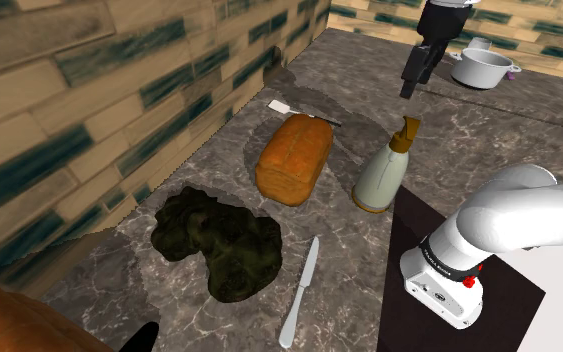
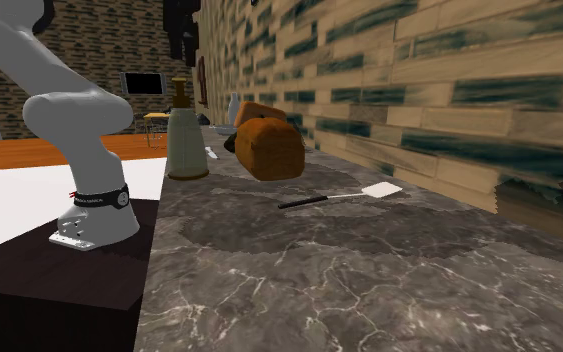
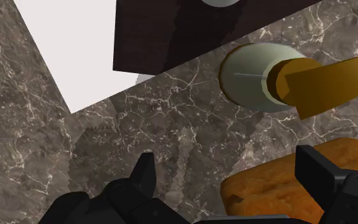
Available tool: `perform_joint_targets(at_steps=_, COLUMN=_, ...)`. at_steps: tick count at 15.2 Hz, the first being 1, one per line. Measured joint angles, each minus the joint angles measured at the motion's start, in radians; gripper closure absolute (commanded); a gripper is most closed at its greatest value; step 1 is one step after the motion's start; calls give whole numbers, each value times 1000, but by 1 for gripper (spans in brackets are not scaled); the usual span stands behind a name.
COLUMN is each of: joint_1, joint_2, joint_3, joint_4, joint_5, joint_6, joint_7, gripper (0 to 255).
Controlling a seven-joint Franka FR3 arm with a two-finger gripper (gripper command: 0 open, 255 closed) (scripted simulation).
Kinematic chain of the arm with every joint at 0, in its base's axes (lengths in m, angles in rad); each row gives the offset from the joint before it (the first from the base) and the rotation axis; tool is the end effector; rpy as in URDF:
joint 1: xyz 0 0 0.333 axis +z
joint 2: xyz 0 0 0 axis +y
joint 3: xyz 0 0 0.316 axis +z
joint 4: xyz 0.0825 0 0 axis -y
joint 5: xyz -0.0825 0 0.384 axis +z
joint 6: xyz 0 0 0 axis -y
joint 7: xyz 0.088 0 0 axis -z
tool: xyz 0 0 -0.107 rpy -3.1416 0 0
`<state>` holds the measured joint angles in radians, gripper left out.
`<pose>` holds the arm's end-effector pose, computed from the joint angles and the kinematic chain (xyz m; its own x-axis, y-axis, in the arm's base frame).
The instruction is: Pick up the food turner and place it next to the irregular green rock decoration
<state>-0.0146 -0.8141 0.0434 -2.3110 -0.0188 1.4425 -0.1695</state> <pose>0.2858 0.0108 0.6087 0.9818 0.1794 -0.0624 0.1820 -0.9825 0.0403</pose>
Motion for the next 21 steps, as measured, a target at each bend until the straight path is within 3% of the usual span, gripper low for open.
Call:
perform_joint_targets(at_steps=2, joint_1=1, joint_2=13, joint_3=-2, joint_4=3, joint_5=-2, joint_6=10, joint_7=-5, gripper=0)
perform_joint_targets(at_steps=11, joint_1=3, joint_2=272, joint_3=-62, joint_4=13, joint_5=-38, joint_6=258, joint_7=-120, gripper=0)
perform_joint_targets(at_steps=21, joint_1=11, joint_2=638, joint_3=-100, joint_4=174, joint_5=-38, joint_6=465, joint_7=-243, gripper=0)
